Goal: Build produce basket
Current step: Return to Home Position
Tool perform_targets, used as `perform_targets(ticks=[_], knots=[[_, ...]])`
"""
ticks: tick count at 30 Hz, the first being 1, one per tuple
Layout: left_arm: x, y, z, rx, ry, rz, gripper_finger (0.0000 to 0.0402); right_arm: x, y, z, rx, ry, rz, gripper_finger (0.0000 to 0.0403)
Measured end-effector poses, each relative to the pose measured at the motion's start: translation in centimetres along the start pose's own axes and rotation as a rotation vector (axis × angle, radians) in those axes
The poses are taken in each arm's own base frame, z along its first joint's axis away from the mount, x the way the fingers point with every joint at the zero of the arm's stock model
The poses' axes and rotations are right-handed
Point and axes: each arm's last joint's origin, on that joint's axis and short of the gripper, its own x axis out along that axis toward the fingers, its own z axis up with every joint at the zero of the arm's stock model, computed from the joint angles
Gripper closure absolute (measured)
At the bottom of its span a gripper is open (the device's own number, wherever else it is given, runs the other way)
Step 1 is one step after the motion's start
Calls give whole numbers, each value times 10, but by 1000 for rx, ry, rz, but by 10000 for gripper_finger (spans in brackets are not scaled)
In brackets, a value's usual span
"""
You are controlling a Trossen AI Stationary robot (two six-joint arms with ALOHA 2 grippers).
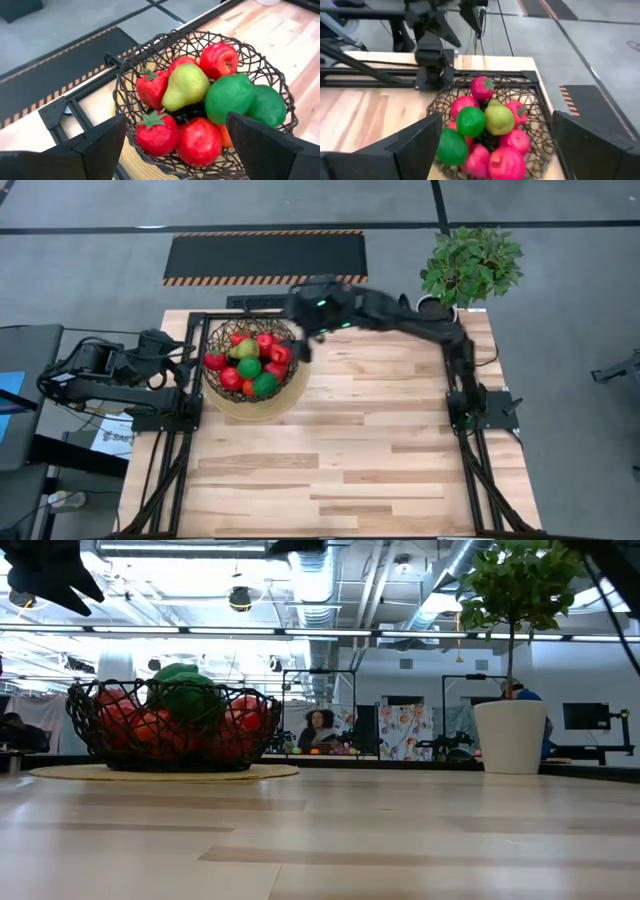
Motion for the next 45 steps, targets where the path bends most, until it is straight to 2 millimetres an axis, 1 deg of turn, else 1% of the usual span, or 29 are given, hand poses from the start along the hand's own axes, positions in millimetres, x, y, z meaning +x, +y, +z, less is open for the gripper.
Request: perform_targets(ticks=[2,4,5,8,11,13,15,17,20,21,22,24,25,26,27,29,32,34,37,38,41,43,45], knots=[[0,0,1,-18,-10,8,72,-27,-2,7,-4,4,-3,9],[0,1,1,-33,-35,26,72,-44,-3,7,22,33,-2,7],[-2,3,0,-43,-47,22,72,-49,-2,6,32,57,2,6],[-7,12,-6,-78,-96,-13,72,-55,1,0,35,99,11,4],[-7,27,-26,-129,-121,-86,72,-57,7,-11,36,113,18,3],[-7,34,-39,-178,-143,-169,72,-54,10,-23,52,113,16,4],[-5,37,-48,-213,-170,-282,72,-49,14,-38,66,98,15,4],[-1,31,-49,-193,-157,-311,72,-50,17,-52,85,53,9,6],[6,25,-48,-160,-129,-268,72,-60,20,-74,123,-78,-3,7],[11,20,-48,-154,-130,-259,72,-65,22,-84,140,-116,-4,7],[17,16,-49,-136,-116,-252,72,-66,24,-99,158,-128,-6,7],[19,13,-50,-125,-103,-290,72,-69,26,-121,194,-202,-17,5],[19,11,-48,-133,-116,-309,72,-75,27,-135,216,-216,-31,4],[19,9,-46,-143,-123,-328,72,-81,27,-144,236,-254,-47,4],[19,8,-46,-160,-125,-343,72,-88,26,-149,254,-320,-65,4],[18,7,-43,-203,-162,-369,72,-102,24,-165,277,-384,-88,4],[16,3,-35,-252,-231,-406,72,-123,23,-179,282,-465,-105,6],[12,0,-24,-275,-311,-446,72,-139,24,-182,281,-513,-109,7],[11,-5,-16,-229,-395,-459,72,-158,25,-187,279,-560,-111,6],[13,-7,-15,-213,-410,-446,72,-162,26,-191,278,-557,-110,5],[25,-12,-20,-196,-415,-368,72,-170,31,-203,269,-574,-102,4],[37,-17,-29,-202,-389,-343,72,-174,33,-215,267,-593,-101,4],[49,-22,-38,-208,-360,-356,72,-178,35,-231,279,-610,-105,6]])
